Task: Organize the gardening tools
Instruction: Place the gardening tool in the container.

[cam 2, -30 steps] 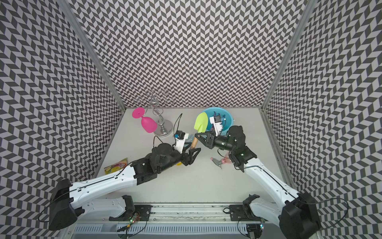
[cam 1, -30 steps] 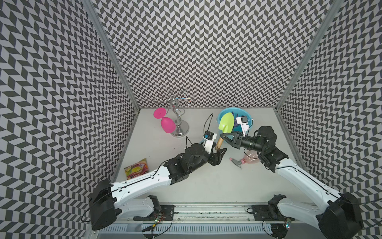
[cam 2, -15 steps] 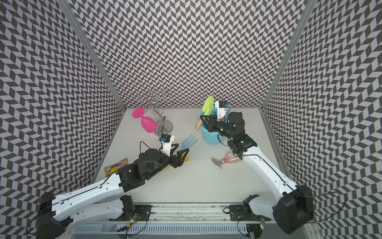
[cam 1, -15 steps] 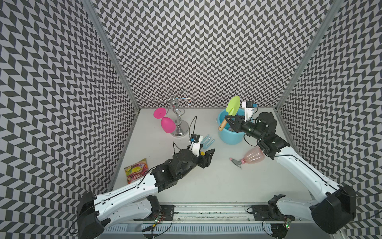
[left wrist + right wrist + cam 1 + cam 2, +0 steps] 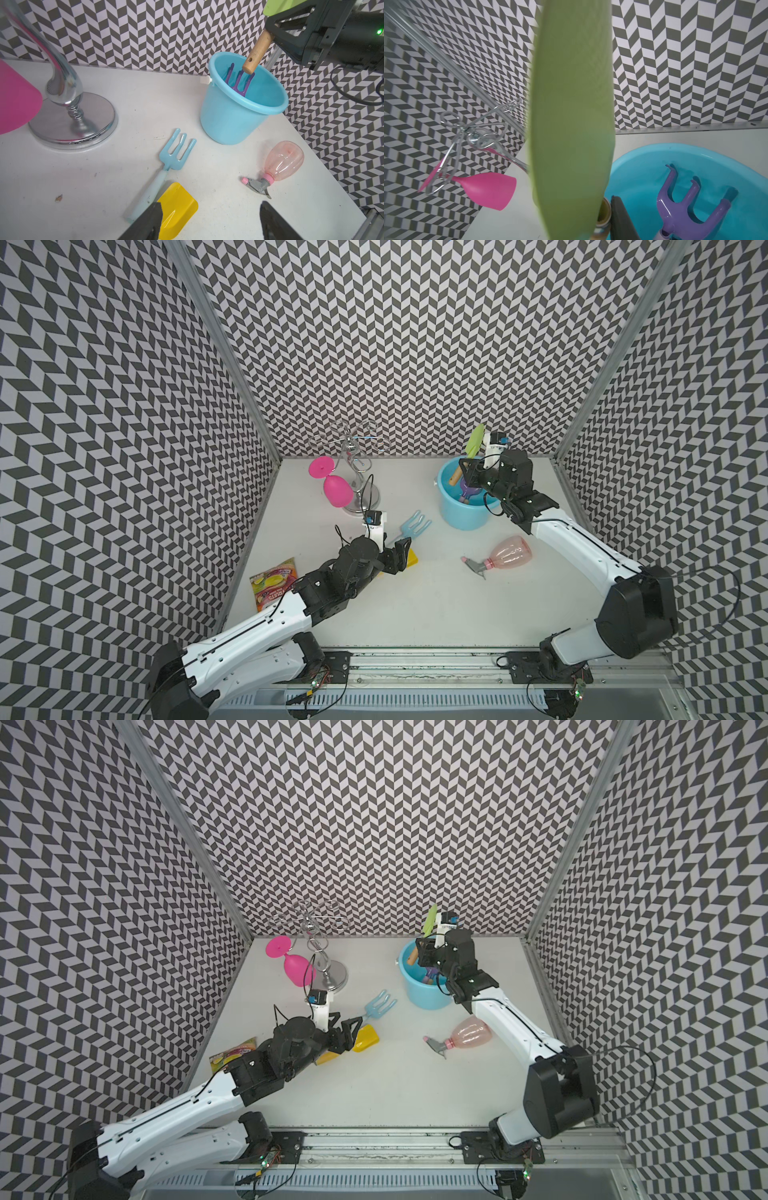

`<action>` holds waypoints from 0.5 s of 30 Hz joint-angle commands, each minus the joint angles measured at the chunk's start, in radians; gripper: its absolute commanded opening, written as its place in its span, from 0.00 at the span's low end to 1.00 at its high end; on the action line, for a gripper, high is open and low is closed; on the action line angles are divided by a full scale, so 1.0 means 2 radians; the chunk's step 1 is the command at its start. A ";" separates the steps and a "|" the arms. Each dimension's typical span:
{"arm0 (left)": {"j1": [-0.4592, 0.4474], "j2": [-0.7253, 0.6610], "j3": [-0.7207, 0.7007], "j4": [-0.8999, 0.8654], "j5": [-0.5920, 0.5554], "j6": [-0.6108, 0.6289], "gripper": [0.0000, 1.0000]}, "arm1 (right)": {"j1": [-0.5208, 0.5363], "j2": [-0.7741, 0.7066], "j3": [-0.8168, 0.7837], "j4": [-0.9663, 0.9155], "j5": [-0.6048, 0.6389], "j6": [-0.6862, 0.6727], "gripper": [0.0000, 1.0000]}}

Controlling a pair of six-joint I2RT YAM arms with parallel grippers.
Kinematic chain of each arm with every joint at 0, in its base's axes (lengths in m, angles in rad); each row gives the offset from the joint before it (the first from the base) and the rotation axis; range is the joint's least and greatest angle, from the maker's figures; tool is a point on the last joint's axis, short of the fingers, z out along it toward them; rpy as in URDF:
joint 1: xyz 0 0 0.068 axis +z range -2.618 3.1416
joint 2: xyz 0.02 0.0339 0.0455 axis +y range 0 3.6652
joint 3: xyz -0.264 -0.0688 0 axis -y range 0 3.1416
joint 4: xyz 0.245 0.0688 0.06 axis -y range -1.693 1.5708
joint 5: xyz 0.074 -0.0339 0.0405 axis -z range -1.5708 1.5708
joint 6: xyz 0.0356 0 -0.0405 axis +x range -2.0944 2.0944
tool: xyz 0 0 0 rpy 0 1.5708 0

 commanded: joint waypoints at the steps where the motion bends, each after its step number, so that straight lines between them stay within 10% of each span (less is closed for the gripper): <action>1: 0.006 -0.011 -0.006 -0.013 0.012 -0.008 0.76 | -0.005 0.019 0.025 0.021 0.038 -0.022 0.02; 15: 0.015 -0.007 -0.014 -0.013 0.020 -0.020 0.76 | -0.009 0.101 0.039 0.023 0.059 -0.042 0.02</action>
